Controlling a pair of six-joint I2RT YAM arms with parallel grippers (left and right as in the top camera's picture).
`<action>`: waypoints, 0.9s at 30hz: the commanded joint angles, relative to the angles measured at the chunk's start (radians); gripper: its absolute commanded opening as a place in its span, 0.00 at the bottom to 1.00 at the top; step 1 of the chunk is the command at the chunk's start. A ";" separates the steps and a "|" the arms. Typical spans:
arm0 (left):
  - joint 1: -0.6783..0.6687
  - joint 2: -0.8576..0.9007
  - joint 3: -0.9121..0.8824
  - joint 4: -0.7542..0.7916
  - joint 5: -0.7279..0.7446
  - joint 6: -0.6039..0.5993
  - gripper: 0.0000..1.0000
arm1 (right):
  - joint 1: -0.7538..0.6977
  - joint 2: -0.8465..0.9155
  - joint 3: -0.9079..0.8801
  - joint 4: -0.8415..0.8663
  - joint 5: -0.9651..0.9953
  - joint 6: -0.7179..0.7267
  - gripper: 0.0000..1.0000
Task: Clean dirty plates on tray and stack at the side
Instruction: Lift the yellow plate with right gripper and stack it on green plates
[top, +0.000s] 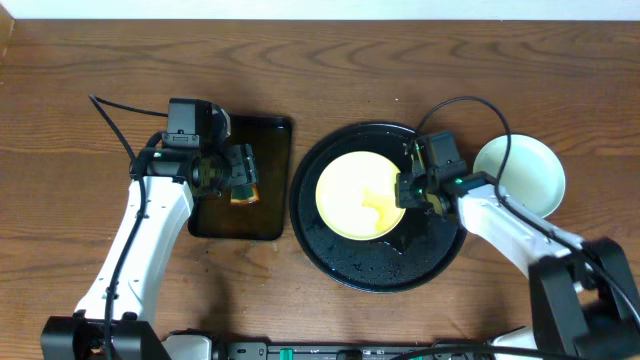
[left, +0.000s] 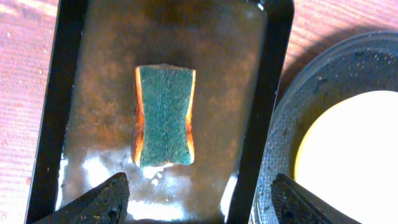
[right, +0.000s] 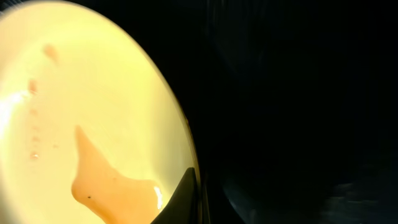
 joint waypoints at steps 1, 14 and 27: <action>-0.001 -0.005 0.019 -0.011 0.009 0.005 0.74 | 0.012 -0.138 0.012 0.004 0.111 -0.120 0.01; -0.001 -0.005 0.019 -0.009 0.009 0.005 0.74 | 0.047 -0.411 0.012 0.063 0.671 -0.589 0.01; -0.001 -0.005 0.019 -0.009 0.009 0.005 0.74 | 0.317 -0.416 0.012 0.236 1.014 -0.886 0.01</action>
